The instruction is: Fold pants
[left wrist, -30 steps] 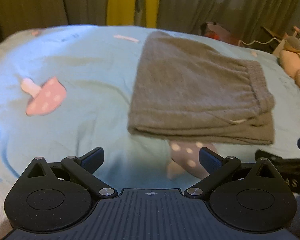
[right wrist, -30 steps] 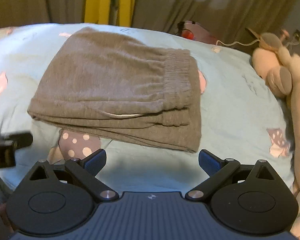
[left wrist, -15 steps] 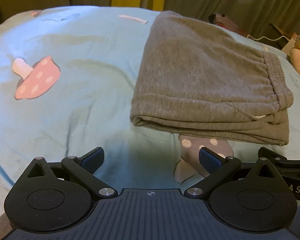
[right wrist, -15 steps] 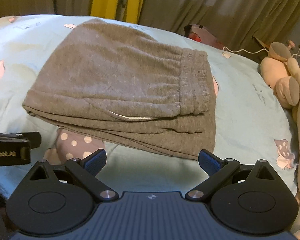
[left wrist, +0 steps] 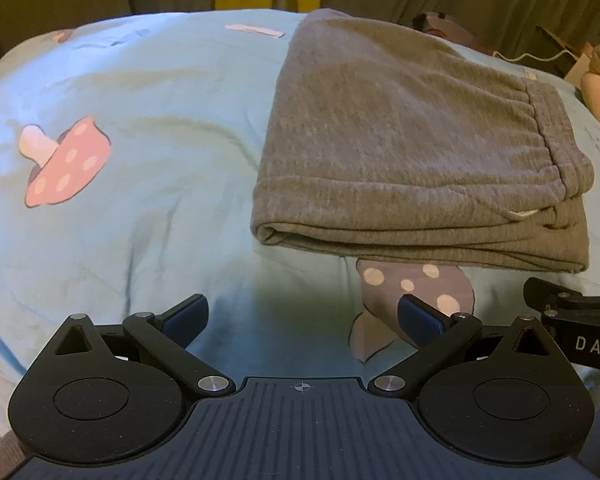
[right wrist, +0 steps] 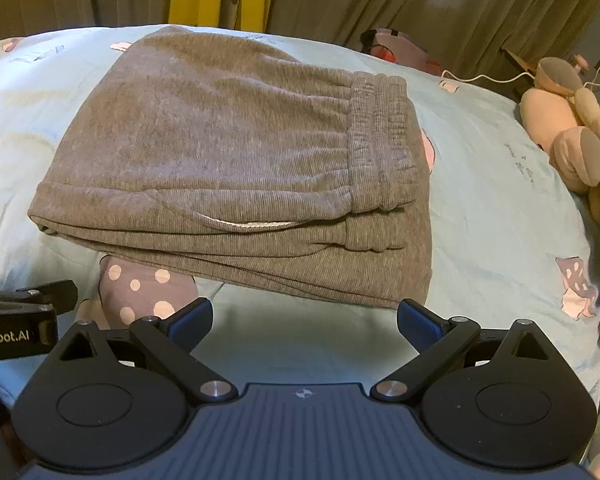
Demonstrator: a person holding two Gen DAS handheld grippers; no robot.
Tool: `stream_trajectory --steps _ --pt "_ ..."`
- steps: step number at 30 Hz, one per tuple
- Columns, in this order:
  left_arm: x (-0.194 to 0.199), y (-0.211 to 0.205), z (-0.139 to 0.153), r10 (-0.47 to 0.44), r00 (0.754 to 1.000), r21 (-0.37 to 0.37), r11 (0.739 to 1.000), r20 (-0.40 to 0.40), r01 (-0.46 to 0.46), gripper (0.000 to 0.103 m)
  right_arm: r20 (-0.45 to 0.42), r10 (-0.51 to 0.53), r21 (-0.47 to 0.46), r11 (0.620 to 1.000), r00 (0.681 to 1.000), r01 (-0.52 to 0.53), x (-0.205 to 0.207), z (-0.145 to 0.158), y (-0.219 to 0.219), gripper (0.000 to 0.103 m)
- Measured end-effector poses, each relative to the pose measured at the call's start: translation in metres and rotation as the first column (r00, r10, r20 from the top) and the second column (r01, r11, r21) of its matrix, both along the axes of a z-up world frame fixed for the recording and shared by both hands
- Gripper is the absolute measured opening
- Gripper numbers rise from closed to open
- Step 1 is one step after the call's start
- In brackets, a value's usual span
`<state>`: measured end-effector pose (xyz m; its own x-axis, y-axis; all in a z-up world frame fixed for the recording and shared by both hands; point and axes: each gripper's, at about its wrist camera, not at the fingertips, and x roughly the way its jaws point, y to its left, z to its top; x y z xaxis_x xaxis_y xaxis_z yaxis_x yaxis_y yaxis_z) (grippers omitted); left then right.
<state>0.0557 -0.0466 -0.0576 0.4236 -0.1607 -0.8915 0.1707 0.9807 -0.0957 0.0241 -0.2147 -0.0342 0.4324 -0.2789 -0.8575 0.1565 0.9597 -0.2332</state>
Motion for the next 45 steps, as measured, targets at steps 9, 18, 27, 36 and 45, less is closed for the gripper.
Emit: stream_trajectory --steps 9,18,27,36,45 --pt "-0.0007 -0.0006 -0.0008 -0.006 1.0 -0.003 1.0 -0.001 0.006 0.103 -0.008 -0.011 0.011 1.0 1.0 0.011 0.0017 -0.001 -0.003 0.099" --pt "-0.0004 -0.0004 -0.0015 -0.007 1.0 -0.004 1.0 -0.005 0.007 0.103 -0.017 -0.019 0.014 1.0 1.0 0.02 0.0028 -0.0027 -0.0039 0.099" --pt "-0.0005 -0.0008 -0.0019 -0.007 1.0 -0.001 1.0 -0.004 0.007 0.103 -0.018 -0.022 0.015 1.0 1.0 0.023 0.0031 -0.003 -0.0039 0.099" --pt "-0.0008 -0.0016 -0.0019 -0.005 1.0 0.0 1.0 -0.003 0.005 0.103 -0.018 -0.024 0.017 1.0 1.0 0.024 0.0026 -0.003 -0.0045 0.099" --pt "-0.0007 -0.0012 -0.0021 -0.003 1.0 0.0 1.0 -0.004 0.003 0.103 -0.02 -0.024 0.016 1.0 0.999 0.025 0.0021 -0.0037 -0.0048 0.099"
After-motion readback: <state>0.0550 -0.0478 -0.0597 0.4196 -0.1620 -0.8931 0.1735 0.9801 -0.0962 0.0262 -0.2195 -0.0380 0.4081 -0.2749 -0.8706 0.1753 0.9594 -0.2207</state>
